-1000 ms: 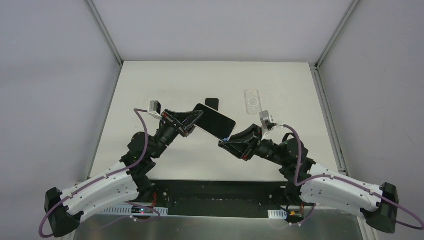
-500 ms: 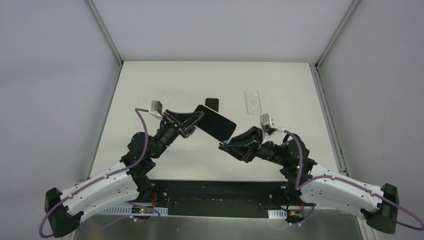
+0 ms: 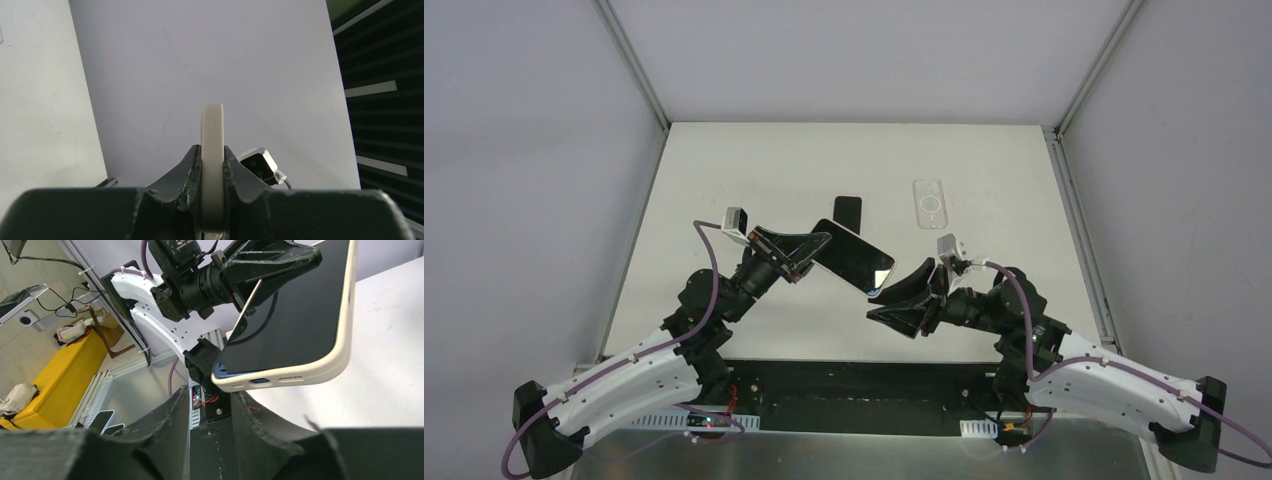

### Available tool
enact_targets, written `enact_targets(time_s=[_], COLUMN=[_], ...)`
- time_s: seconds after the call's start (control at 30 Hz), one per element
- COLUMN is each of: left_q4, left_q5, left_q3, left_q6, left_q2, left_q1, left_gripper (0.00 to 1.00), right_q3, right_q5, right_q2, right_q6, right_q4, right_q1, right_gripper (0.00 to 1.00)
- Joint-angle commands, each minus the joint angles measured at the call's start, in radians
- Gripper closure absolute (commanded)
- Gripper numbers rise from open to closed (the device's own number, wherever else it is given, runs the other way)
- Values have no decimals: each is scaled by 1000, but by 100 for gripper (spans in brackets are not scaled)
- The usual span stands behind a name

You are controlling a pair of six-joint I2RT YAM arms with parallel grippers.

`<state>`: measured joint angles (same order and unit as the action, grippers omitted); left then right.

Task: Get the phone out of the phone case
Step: Remove the phone case from the phone.

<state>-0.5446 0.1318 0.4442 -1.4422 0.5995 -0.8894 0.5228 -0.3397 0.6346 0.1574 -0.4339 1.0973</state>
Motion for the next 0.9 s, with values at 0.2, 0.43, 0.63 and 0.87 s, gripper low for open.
enact_targets(time_s=[0.2, 0.43, 0.63, 0.87], left_q4=[-41, -34, -31, -31], left_q5=[38, 33, 25, -16], left_q3=[33, 50, 51, 62], left_q6=[78, 120, 138, 147], left_q2=[-39, -46, -37, -24], left_q1=[14, 21, 20, 20], left_gripper=[100, 100, 100, 100], right_q3=[52, 41, 45, 74], right_q5=[61, 102, 248, 547], right_q2=[-138, -222, -278, -259], right_q6=[30, 99, 230, 443], right_q4=[172, 291, 368, 369], right_q1=[6, 4, 6, 3], right_gripper=[36, 1, 0, 1])
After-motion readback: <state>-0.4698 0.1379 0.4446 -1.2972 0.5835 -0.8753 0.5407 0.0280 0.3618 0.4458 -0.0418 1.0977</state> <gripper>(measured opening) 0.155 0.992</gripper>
